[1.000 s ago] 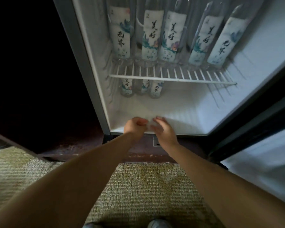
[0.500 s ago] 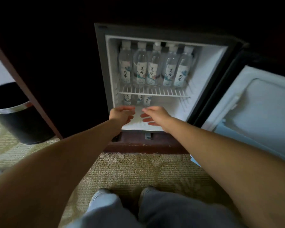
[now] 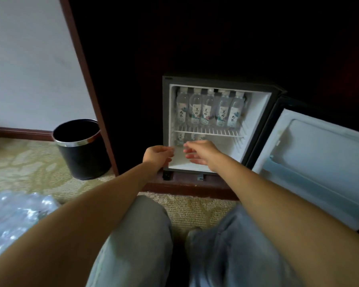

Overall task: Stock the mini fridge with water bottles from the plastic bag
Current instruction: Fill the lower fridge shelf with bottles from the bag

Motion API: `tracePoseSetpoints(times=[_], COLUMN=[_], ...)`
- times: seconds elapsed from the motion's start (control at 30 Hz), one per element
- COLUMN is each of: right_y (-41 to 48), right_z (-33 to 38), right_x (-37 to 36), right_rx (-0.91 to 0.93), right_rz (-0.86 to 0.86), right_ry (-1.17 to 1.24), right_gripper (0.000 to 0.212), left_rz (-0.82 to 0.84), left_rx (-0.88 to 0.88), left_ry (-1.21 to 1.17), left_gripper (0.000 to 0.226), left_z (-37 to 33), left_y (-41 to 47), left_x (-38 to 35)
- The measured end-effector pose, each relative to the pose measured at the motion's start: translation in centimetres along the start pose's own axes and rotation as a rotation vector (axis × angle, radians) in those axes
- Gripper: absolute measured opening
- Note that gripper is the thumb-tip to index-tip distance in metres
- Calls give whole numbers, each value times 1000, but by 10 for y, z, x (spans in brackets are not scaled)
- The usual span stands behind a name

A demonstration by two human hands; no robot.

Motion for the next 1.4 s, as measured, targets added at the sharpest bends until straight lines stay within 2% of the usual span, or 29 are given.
tracePoseSetpoints(times=[0.13, 0.23, 0.33, 0.6, 0.83, 1.03, 1.27, 1.4], right_y=[8, 19, 29, 18, -18, -45, -73, -82], right_z=[6, -3, 1, 14, 12, -11, -36, -21], right_x=[-2, -16, -42, -139, -240, -323, -381, -420], right_rx=[35, -20, -26, 14, 59, 85, 68, 62], right_rz=[55, 60, 96, 292, 434, 552, 572, 521], right_ry=[-24, -100, -100, -161, -336, -483, -659, -627], right_gripper=[20, 24, 18, 22, 28, 29, 27, 24], left_rz=[-123, -96, -70, -229, -352, -553, -510, -502], left_rx=[-43, -87, -121, 18, 105, 190, 157, 156], left_ry=[114, 142, 171, 146, 192, 222, 278, 283], left_gripper=[15, 12, 14, 16, 20, 22, 21, 18], left_z=[5, -11, -26, -3, 36, 81, 101, 103], left_y=[11, 16, 19, 3, -37, -69, -72, -67], left_x=[46, 62, 83, 189, 331, 425, 463, 478])
Point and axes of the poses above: each hand's wrist, its own y-axis towards the middle knuckle, its own x-axis out of the back of the hand, z = x × y, the point moved 4 cm from there along y, towards the middle knuckle, and after that the axes turned 5 degrees about -z, right-handed, at the moved point
